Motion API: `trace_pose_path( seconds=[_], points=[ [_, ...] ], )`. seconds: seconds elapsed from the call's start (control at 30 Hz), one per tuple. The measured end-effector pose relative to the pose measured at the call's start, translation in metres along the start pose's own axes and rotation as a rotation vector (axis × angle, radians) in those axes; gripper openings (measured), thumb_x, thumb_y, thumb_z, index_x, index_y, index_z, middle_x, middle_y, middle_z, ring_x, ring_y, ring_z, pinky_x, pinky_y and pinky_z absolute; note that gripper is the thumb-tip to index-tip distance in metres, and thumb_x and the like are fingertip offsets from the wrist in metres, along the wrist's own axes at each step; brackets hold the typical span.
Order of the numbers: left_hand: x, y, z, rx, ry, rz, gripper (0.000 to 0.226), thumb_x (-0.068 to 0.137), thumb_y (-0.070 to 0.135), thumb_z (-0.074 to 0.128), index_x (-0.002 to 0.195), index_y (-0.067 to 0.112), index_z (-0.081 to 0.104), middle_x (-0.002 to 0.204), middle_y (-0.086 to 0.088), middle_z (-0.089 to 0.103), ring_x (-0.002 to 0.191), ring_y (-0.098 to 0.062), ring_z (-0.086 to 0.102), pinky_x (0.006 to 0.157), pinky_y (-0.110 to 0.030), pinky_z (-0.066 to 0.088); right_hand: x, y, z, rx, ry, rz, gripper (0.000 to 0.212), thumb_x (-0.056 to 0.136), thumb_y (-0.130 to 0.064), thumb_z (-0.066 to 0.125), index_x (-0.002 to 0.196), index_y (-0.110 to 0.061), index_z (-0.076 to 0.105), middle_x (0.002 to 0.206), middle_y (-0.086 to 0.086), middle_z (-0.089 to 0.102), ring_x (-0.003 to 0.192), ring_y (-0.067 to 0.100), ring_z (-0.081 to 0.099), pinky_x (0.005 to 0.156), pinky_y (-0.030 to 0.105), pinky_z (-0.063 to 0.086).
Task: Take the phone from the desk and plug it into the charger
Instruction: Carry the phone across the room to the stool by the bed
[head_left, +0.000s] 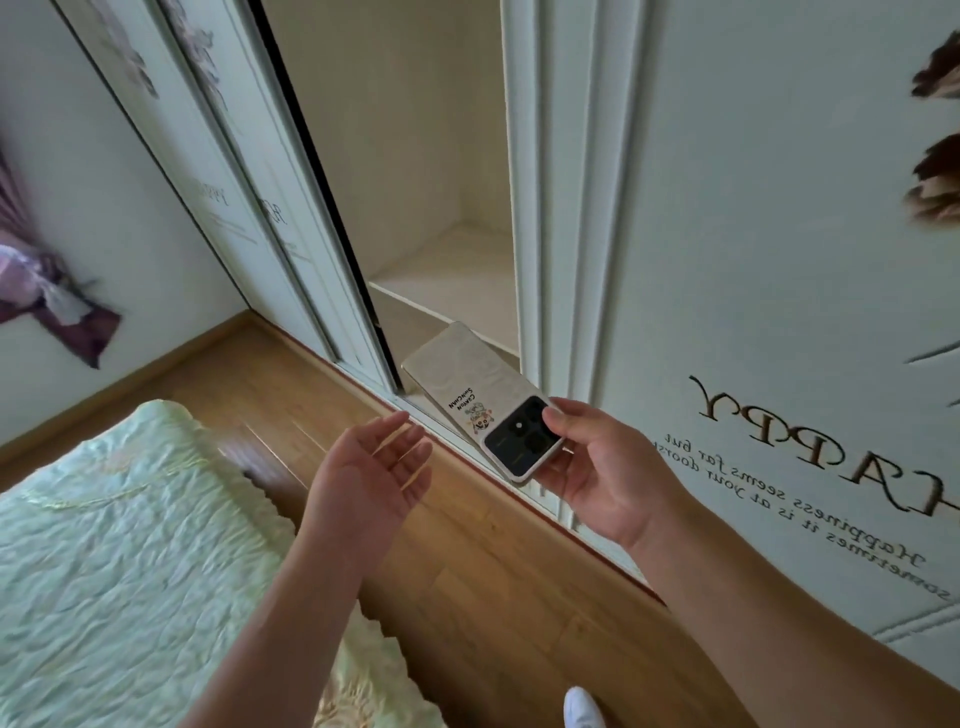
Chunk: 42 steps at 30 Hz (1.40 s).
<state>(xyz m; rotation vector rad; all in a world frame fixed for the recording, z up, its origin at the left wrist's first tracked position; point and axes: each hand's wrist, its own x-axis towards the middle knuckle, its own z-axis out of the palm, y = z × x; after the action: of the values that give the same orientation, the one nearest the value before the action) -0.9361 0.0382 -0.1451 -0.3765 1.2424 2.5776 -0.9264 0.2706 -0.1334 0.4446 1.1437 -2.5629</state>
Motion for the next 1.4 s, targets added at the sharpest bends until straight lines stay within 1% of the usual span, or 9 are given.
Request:
trace_pose_path(
  seconds=[0.13,0.43,0.63,0.73,0.83,1.03,1.17,1.3,1.4],
  points=[
    [0.039,0.008,0.021,-0.007,0.042,0.053,0.035,0.066,0.024,0.065,0.098,0.012,0.068,0.09,-0.007,0.068,0.079,-0.021,0.068,0.068,-0.035,0.055,0.05,-0.038,-0.001,-0.022,-0.055,0.031,0.023,0.082,-0.001,0.064,0.105,-0.004,0.065,0.086,0.017,0.077,0.078,0.031,0.075,0.06,0.039,0.059],
    [0.083,0.026,0.013,-0.065,0.173,0.09,0.03,0.073,0.023,0.062,0.1,0.011,0.067,0.092,-0.008,0.068,0.079,-0.022,0.066,0.076,-0.038,0.048,0.132,-0.064,0.023,-0.029,-0.186,0.094,0.032,0.07,-0.003,0.07,0.102,-0.005,0.064,0.082,0.017,0.076,0.073,0.031,0.075,0.055,0.035,0.058],
    [0.116,0.056,-0.024,-0.129,0.253,0.175,0.025,0.083,0.019,0.056,0.103,0.009,0.066,0.09,-0.01,0.068,0.077,-0.023,0.065,0.066,-0.035,0.052,0.193,-0.051,0.063,-0.058,-0.234,0.151,0.033,0.067,-0.004,0.07,0.1,-0.004,0.066,0.087,0.02,0.075,0.074,0.032,0.075,0.055,0.035,0.058],
    [0.14,0.08,-0.051,-0.161,0.293,0.188,0.023,0.086,0.017,0.05,0.098,0.009,0.066,0.088,-0.009,0.068,0.075,-0.022,0.066,0.065,-0.034,0.052,0.228,-0.039,0.091,-0.084,-0.25,0.178,0.04,0.068,-0.004,0.069,0.108,-0.002,0.064,0.089,0.022,0.075,0.076,0.033,0.074,0.056,0.037,0.059],
    [0.171,0.107,-0.078,-0.192,0.311,0.195,0.025,0.077,0.018,0.055,0.097,0.009,0.067,0.086,-0.009,0.069,0.073,-0.022,0.066,0.062,-0.033,0.053,0.269,-0.026,0.125,-0.118,-0.245,0.196,0.041,0.067,-0.005,0.069,0.107,-0.001,0.064,0.088,0.021,0.076,0.076,0.034,0.074,0.058,0.04,0.061],
    [0.225,0.188,-0.136,-0.22,0.326,0.226,0.027,0.076,0.018,0.056,0.1,0.008,0.065,0.086,-0.01,0.068,0.073,-0.022,0.066,0.063,-0.033,0.051,0.358,0.003,0.212,-0.184,-0.243,0.209,0.019,0.08,0.0,0.063,0.098,-0.005,0.064,0.079,0.017,0.076,0.068,0.03,0.075,0.053,0.035,0.059],
    [0.25,0.246,-0.174,-0.207,0.325,0.263,0.03,0.073,0.019,0.058,0.1,0.009,0.064,0.088,-0.01,0.067,0.076,-0.022,0.064,0.067,-0.034,0.05,0.406,0.022,0.269,-0.197,-0.291,0.197,0.033,0.066,-0.006,0.069,0.099,-0.005,0.064,0.081,0.017,0.076,0.069,0.03,0.075,0.054,0.035,0.059],
    [0.268,0.291,-0.201,-0.189,0.344,0.309,0.031,0.071,0.02,0.061,0.1,0.01,0.064,0.087,-0.008,0.067,0.075,-0.021,0.064,0.069,-0.034,0.049,0.444,0.039,0.313,-0.207,-0.336,0.218,0.04,0.067,-0.007,0.07,0.106,-0.002,0.064,0.088,0.019,0.077,0.077,0.032,0.075,0.062,0.04,0.061],
    [0.281,0.311,-0.223,-0.219,0.346,0.318,0.027,0.076,0.019,0.058,0.1,0.009,0.065,0.087,-0.01,0.069,0.074,-0.022,0.066,0.069,-0.035,0.05,0.471,0.05,0.342,-0.208,-0.359,0.255,0.043,0.07,-0.005,0.069,0.113,-0.001,0.062,0.092,0.02,0.076,0.08,0.033,0.075,0.059,0.038,0.06]
  ],
)
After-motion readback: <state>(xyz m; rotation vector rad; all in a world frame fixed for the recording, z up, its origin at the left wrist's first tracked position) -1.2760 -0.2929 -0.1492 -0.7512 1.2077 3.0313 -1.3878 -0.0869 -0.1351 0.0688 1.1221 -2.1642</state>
